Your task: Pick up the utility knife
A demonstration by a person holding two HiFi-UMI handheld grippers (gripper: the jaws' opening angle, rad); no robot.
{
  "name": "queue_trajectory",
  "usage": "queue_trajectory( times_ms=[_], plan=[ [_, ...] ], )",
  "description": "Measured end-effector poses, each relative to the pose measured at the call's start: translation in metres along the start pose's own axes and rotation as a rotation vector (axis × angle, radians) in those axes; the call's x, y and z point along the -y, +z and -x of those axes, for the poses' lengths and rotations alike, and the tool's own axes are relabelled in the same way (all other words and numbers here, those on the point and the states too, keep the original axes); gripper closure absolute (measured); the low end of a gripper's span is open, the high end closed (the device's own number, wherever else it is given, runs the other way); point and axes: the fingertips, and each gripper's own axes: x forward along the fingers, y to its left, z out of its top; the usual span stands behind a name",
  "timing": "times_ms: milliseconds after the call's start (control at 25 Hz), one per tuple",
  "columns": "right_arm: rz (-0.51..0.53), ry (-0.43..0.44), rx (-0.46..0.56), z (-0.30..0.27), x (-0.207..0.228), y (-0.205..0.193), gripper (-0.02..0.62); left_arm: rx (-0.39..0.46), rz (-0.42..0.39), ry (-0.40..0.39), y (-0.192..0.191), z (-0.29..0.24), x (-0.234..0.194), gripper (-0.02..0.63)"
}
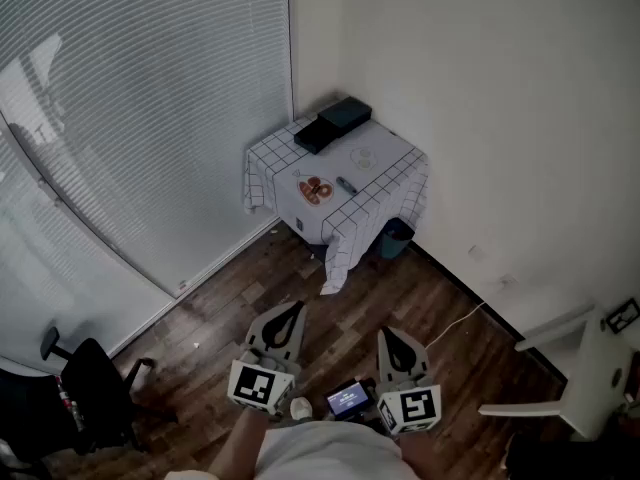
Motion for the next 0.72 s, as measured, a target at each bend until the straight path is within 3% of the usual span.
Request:
queue_trajectory(
  times_ms=[440,640,720],
  plan=[
    [-0.025,0.029,0.048,0.003,0.019,0.017,0.589,-0.025,-0.015,0.008,-0.006,-0.015,0.006,0.600],
    [-0.156,0.037,0.107,0.009,0.043,0.020,0.589,-0.032,-0.033,0.023,-0.011,-0.031,0.016,0.600],
    [-0.164,0.031,0.090,0.008,0.055,0.014,0.589,-0.026,-0.039,0.030,-0.011,-0.038,0.022,0.600]
  ],
)
